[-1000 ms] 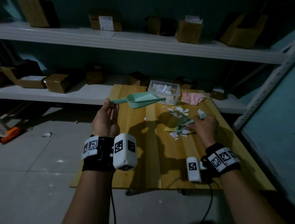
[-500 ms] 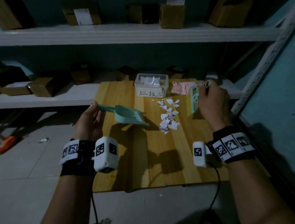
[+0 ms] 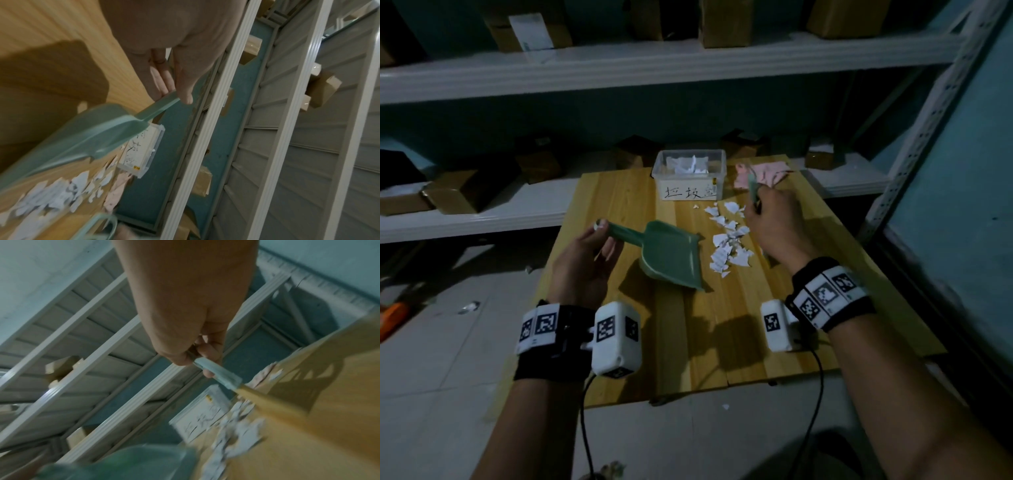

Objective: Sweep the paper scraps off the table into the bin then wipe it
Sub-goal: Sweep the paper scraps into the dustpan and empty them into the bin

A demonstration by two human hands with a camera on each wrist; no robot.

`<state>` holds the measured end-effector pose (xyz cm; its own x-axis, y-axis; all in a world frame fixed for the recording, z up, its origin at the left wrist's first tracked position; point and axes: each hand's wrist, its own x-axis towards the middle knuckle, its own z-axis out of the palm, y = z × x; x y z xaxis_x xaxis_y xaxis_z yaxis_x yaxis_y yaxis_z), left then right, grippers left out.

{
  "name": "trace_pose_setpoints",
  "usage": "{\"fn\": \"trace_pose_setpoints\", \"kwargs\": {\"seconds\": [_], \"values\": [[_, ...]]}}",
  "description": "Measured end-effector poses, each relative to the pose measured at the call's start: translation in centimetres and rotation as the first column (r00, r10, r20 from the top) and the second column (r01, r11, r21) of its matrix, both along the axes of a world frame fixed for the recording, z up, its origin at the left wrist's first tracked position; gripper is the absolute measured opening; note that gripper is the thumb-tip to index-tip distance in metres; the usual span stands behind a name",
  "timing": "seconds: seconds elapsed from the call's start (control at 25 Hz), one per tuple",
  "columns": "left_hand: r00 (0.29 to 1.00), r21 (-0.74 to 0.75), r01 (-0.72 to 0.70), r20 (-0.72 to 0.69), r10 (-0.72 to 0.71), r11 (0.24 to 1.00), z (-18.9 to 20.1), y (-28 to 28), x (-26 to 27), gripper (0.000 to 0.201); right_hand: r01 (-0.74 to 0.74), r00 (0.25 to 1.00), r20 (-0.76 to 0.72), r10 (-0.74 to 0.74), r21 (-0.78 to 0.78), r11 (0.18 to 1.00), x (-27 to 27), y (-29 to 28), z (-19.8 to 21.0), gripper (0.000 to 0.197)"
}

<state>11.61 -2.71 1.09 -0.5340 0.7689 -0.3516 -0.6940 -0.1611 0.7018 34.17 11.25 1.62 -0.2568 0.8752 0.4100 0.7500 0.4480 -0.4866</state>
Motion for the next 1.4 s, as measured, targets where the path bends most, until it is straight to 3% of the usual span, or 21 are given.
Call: {"fn": "trace_pose_setpoints", "kwargs": {"seconds": [0.12, 0.28, 0.48, 0.76, 0.88, 1.04, 1.24, 1.4], "values": [[0.999, 0.013, 0.02, 0.045, -0.02, 1.0, -0.4, 0.6, 0.6, 0.053, -0.113, 0.992, -0.064, 0.109, -0.065, 0.991, -2.1, -1.0, -0.5, 0.016], [0.999, -0.049, 0.049, -0.016, -0.05, 0.998, -0.4, 1.2, 1.7, 0.035, -0.225, 0.964, -0.165, 0.208, -0.088, 0.97, -4.3, -2.4, -0.9, 0.013], [0.999, -0.087, -0.018, -0.03, 0.016, 0.996, 0.3, 1.1, 2.7, 0.022, -0.216, 0.955, -0.223, 0.194, -0.081, 0.973, -4.9, -2.5, -0.9, 0.012], [1.0, -0.153, 0.001, -0.01, -0.003, 0.988, -0.4, 1.3, 2.2, 0.023, -0.245, 0.906, -0.369, 0.207, -0.058, 0.968, -4.9, -4.2, 0.2, 0.024], [1.0, -0.162, 0.012, 0.008, -0.011, 0.987, -0.7, 1.6, 2.2, 0.011, -0.184, 0.873, -0.467, 0.14, -0.05, 0.982, -4.2, -4.0, 0.8, 0.016], [0.997, -0.2, -0.028, 0.063, 0.041, 0.979, -0.9, 1.7, 1.7, 0.008, -0.023, 0.726, -0.686, -0.053, -0.102, 0.994, -1.6, -1.9, 1.8, 0.018], [0.978, -0.128, -0.084, 0.181, 0.107, 0.988, -0.2, 1.6, 1.9, 0.012, 0.065, 0.534, -0.819, -0.209, -0.207, 0.976, 1.7, 1.0, 1.5, 0.023], [0.969, -0.056, -0.113, 0.215, 0.123, 0.992, -0.2, 1.7, 1.9, 0.011, 0.065, 0.482, -0.841, -0.247, -0.247, 0.967, 2.9, 2.0, 1.3, 0.022]]}}
